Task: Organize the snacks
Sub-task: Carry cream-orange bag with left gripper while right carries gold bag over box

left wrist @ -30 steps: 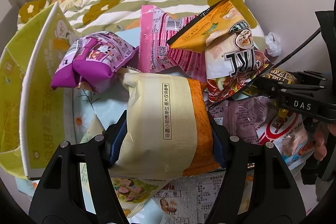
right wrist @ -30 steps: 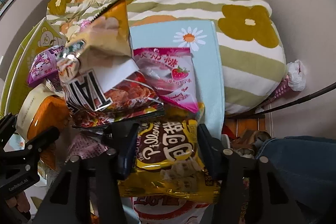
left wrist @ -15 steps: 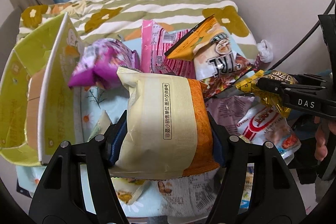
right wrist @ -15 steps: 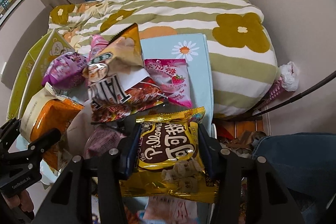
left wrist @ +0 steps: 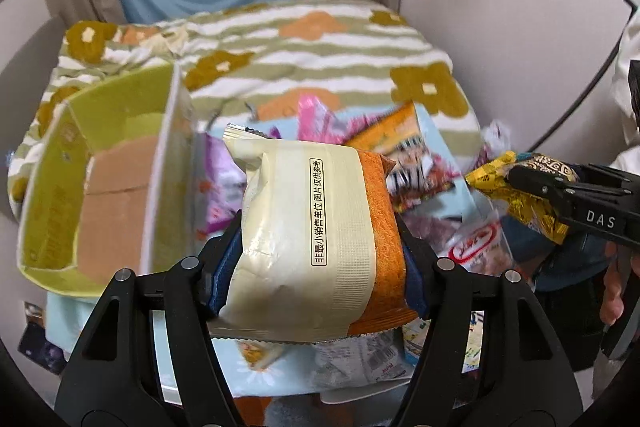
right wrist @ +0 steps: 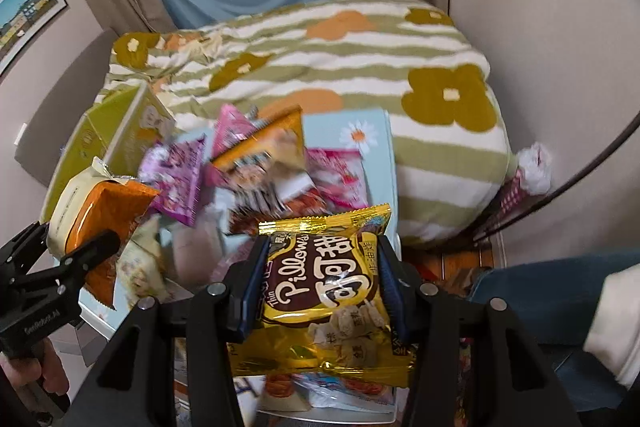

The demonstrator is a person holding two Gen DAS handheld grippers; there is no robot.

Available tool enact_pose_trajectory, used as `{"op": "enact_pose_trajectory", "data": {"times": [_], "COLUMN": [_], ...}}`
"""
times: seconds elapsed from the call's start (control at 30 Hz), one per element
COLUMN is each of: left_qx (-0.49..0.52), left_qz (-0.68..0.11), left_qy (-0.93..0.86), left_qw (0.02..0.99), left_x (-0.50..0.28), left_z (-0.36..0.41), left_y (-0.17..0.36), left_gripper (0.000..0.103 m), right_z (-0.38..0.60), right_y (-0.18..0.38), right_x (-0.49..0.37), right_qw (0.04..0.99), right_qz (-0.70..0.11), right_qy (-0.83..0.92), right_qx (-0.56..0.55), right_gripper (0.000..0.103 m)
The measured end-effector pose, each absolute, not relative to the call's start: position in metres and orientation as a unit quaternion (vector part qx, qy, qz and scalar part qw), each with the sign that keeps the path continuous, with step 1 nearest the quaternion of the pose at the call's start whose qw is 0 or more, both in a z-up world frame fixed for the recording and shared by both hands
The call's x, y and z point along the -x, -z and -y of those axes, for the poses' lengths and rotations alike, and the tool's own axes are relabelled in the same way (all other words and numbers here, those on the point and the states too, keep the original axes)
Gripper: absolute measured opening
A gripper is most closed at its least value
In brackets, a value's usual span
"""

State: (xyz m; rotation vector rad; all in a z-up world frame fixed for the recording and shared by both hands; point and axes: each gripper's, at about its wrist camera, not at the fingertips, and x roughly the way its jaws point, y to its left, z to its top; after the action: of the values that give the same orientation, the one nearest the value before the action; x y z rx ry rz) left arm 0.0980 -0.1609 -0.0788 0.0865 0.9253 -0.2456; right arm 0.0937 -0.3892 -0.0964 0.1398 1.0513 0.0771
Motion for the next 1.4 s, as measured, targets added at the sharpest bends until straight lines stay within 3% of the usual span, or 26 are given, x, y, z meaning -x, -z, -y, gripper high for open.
{"op": "enact_pose_trajectory", "data": {"times": [0.6, 0.8, 1.07, 1.1, 1.13, 1.17, 1.2, 1.4], "left_qx": [0.001, 0.000, -0.013, -0.012, -0.012, -0.015, -0.018, -0.025], "left_qz": [-0.390, -0.406, -0.453, -0.456, -0.458, -0.459, -0.456, -0.450], "left_qy": [0.052, 0.045, 0.067, 0.069, 0.067, 0.065, 0.059, 0.038], "left_qw": [0.919, 0.913, 0.889, 0.887, 0.886, 0.886, 0.888, 0.892], "left_x": [-0.173, -0.226, -0.282, -0.285, -0.287, -0.289, -0.289, -0.272], "left_z": [-0.039, -0.106, -0.129, -0.128, -0.128, -0.129, -0.128, -0.133], "left_y": [0.021, 0.041, 0.093, 0.099, 0.103, 0.106, 0.108, 0.104], "left_gripper": [0.065, 0.065, 0.066, 0.067, 0.075, 0.092, 0.100, 0.103], "right_z": [0.203, 0.123, 0.062, 0.059, 0.055, 0.053, 0.053, 0.054], "right_y": [0.021, 0.030, 0.063, 0.066, 0.071, 0.074, 0.077, 0.089], "right_x": [-0.173, -0.222, -0.270, -0.272, -0.276, -0.278, -0.279, -0.283], "right_qw": [0.903, 0.900, 0.890, 0.889, 0.886, 0.885, 0.883, 0.874], "right_qz": [-0.409, -0.407, -0.428, -0.431, -0.438, -0.442, -0.445, -0.463], "right_qy": [-0.116, -0.134, -0.127, -0.126, -0.123, -0.121, -0.120, -0.125], "right_qx": [-0.062, -0.077, -0.090, -0.089, -0.086, -0.085, -0.084, -0.082], "right_gripper": [0.047, 0.047, 0.047, 0.047, 0.047, 0.047, 0.047, 0.047]}}
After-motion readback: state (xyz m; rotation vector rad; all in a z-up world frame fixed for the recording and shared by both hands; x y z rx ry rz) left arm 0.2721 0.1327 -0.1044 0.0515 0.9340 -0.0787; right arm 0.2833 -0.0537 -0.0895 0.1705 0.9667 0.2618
